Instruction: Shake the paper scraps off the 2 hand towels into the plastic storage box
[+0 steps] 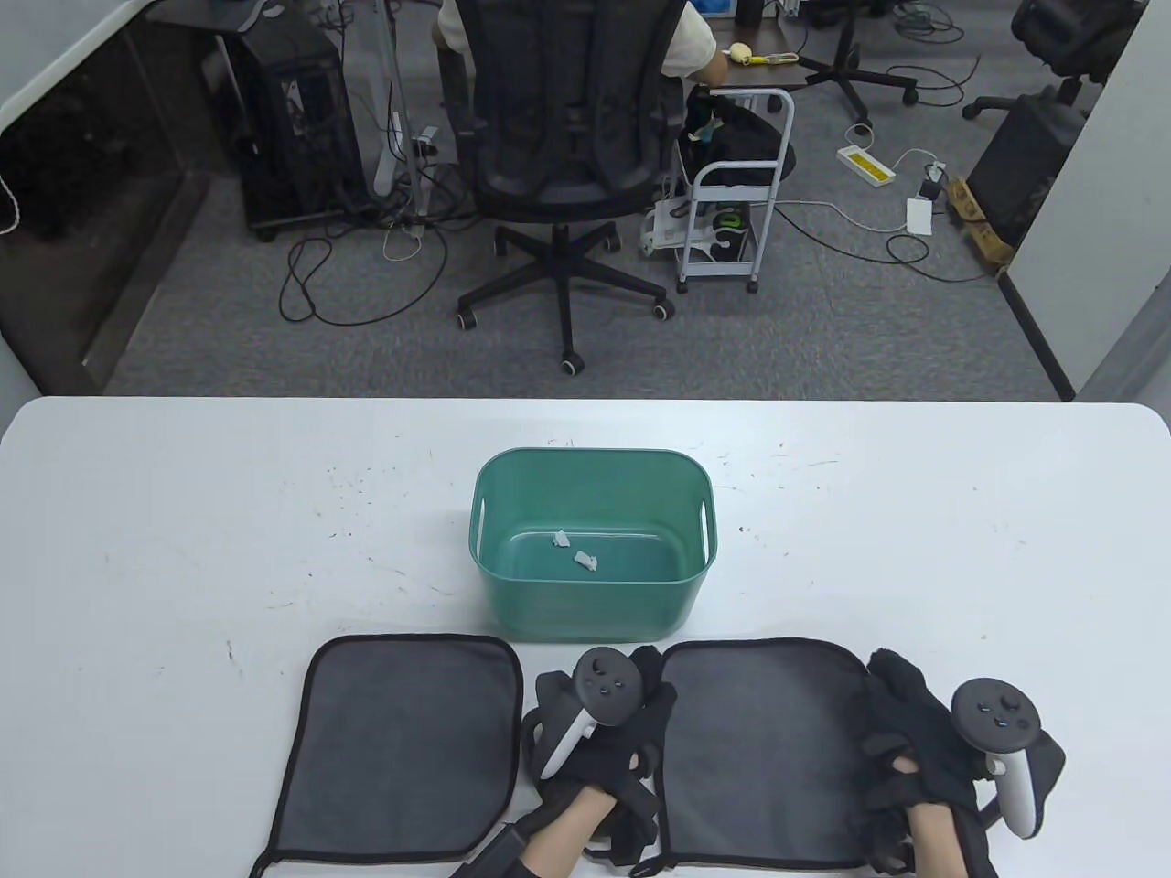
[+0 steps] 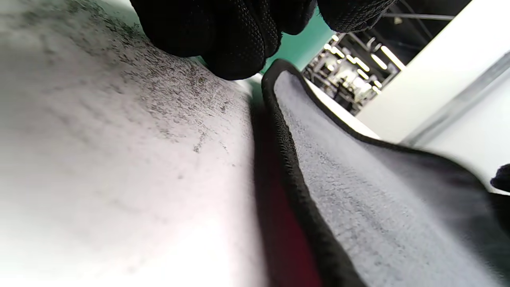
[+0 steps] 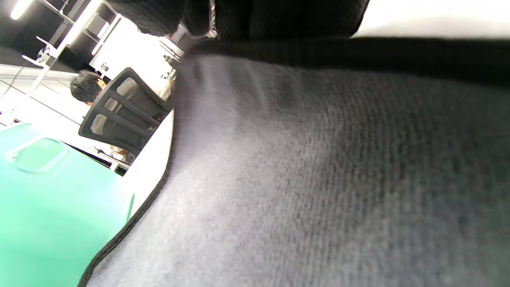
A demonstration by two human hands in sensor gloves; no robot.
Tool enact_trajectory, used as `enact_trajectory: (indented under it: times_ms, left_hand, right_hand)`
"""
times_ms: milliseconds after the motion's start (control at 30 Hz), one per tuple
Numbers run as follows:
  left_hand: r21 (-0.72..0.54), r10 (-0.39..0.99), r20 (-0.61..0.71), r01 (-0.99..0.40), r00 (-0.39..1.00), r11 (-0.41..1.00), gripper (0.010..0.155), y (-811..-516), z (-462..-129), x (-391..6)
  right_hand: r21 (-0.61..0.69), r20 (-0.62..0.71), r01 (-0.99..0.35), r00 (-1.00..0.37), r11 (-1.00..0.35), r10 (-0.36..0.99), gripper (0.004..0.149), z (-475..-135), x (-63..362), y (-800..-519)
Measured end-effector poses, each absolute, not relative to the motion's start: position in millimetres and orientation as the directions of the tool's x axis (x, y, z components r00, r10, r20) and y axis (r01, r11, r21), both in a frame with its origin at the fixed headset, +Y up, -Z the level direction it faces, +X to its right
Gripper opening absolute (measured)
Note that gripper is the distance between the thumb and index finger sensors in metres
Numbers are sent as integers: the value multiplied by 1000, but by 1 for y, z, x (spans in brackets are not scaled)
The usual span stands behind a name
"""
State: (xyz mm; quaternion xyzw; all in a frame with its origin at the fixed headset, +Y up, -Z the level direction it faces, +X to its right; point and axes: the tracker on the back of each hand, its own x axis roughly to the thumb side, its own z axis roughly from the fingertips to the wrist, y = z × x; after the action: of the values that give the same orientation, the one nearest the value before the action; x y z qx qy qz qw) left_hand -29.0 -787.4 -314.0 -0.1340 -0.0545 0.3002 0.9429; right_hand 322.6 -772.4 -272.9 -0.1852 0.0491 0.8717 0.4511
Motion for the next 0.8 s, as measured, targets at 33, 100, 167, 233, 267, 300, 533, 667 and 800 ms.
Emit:
enact_trajectory:
  times_ms: [33,100,167,233,267,300,533,667,800]
  left_hand:
    - [-287,590,27,-559,807,778,61,-787,-313,-30]
    - [-281,605,41,-572,795,771,62,-786,-312,-32]
    - [-263,621,64,-587,781,766,62,-783,-309,-34]
    - [-227,595,106,-563,797,794,63,-779,-307,-37]
    - [-224,582,123,-549,804,805,63,-776,-306,-38]
    - [-219,577,130,-544,806,810,63,-774,-305,-39]
    - [-172,526,208,-499,824,849,64,-738,-304,-51]
    - [-105,488,252,-478,836,872,64,-713,-303,-68]
    - [-14,410,260,-421,874,907,65,-689,-301,-97]
  right_hand:
    - [-88,-356,-805,-525,-587,773,57,-272,323,-772]
    - [-88,-354,-797,-536,-597,767,61,-270,323,-771]
    - [-78,-349,-781,-561,-620,751,63,-268,322,-771]
    - [-69,-339,-766,-584,-639,737,63,-266,320,-769]
    - [-67,-328,-765,-589,-640,738,63,-266,318,-768]
    - [-65,-319,-766,-592,-640,740,63,-266,317,-767]
    - [-37,-220,-723,-668,-690,711,62,-270,299,-747]
    - [-29,-142,-696,-708,-718,692,62,-275,282,-727]
    - [-3,-66,-672,-738,-740,671,62,-284,259,-705]
